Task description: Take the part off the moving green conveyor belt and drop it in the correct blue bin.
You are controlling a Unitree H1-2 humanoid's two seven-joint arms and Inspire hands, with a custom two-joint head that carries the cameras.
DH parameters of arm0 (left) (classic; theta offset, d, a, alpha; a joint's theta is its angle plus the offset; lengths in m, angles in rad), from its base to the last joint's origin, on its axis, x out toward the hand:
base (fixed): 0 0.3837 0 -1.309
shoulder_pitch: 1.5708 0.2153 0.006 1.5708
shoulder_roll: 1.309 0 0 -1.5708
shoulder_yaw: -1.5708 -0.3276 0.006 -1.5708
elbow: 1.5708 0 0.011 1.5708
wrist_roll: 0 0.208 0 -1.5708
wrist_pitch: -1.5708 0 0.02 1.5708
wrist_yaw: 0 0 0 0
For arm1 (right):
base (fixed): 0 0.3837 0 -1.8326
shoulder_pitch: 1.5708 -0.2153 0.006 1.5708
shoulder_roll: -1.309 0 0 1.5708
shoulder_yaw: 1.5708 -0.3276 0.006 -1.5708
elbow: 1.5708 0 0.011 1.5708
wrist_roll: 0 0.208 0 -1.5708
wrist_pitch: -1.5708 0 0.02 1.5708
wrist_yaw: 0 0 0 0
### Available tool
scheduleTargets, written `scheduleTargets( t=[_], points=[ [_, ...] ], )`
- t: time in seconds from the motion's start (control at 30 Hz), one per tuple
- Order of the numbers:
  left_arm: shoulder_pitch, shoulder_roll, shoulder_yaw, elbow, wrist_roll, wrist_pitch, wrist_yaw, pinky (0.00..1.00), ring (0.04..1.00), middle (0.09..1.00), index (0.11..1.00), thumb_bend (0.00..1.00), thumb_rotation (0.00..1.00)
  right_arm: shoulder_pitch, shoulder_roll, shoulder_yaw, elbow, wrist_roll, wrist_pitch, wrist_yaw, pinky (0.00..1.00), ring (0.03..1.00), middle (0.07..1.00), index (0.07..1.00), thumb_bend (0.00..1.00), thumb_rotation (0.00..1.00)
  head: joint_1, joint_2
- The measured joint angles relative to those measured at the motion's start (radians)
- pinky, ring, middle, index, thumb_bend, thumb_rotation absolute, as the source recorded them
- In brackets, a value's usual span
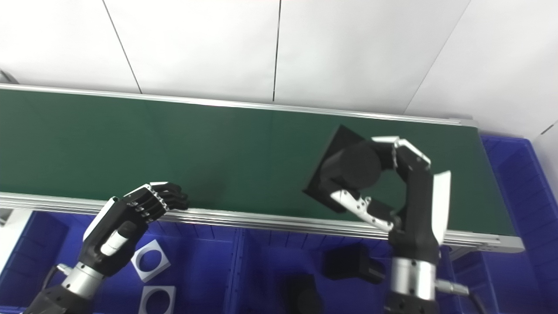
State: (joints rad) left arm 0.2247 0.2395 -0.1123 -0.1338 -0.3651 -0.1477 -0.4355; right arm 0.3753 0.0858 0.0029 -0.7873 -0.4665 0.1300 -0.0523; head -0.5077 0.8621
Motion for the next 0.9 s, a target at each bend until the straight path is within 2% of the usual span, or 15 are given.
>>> scheduleTargets(
  t=[0.13, 0.33, 0.4, 0.5, 0.7, 0.9],
  points=[
    [-0.002, 0.002, 0.014, 0.0, -0.021, 0.013, -0.009, 0.7, 0.67, 0.682, 0.69, 0.88, 0.65, 0.064, 0.025, 0.016, -0.017, -0.008, -0.008, -0.006, 0.34, 0.424, 0.484, 0.487, 0.53, 0.0, -0.031, 0.005],
    [-0.009, 0.018, 0.038, 0.011, -0.041, 0.019, -0.023, 0.71, 0.675, 0.679, 0.687, 0.89, 0.66, 0.148, 0.049, 0.038, -0.011, -0.041, -0.034, -0.05, 0.37, 0.439, 0.48, 0.489, 0.53, 0.0, -0.068, 0.009],
    [-0.015, 0.028, 0.043, 0.016, -0.046, 0.019, -0.037, 0.71, 0.676, 0.68, 0.688, 0.89, 0.66, 0.174, 0.051, 0.043, 0.011, -0.039, -0.065, -0.072, 0.38, 0.446, 0.478, 0.489, 0.53, 0.0, -0.075, 0.012],
    [-0.024, 0.03, 0.054, 0.031, -0.064, 0.019, -0.049, 0.71, 0.676, 0.68, 0.687, 0.9, 0.65, 0.207, 0.059, 0.042, 0.05, -0.042, -0.075, -0.107, 0.38, 0.447, 0.486, 0.485, 0.53, 0.0, -0.089, 0.015],
    [-0.029, 0.032, 0.077, 0.051, -0.085, 0.019, -0.071, 0.7, 0.669, 0.674, 0.684, 0.92, 0.64, 0.28, 0.067, 0.025, 0.121, -0.022, -0.126, -0.17, 0.38, 0.432, 0.47, 0.495, 0.53, 0.0, -0.136, 0.032],
    [-0.043, 0.032, 0.094, 0.087, -0.093, 0.019, -0.087, 0.69, 0.66, 0.668, 0.685, 0.92, 0.65, 0.308, 0.068, 0.004, 0.212, 0.018, -0.168, -0.207, 0.38, 0.436, 0.462, 0.5, 0.53, 0.0, -0.155, 0.041]
  ],
)
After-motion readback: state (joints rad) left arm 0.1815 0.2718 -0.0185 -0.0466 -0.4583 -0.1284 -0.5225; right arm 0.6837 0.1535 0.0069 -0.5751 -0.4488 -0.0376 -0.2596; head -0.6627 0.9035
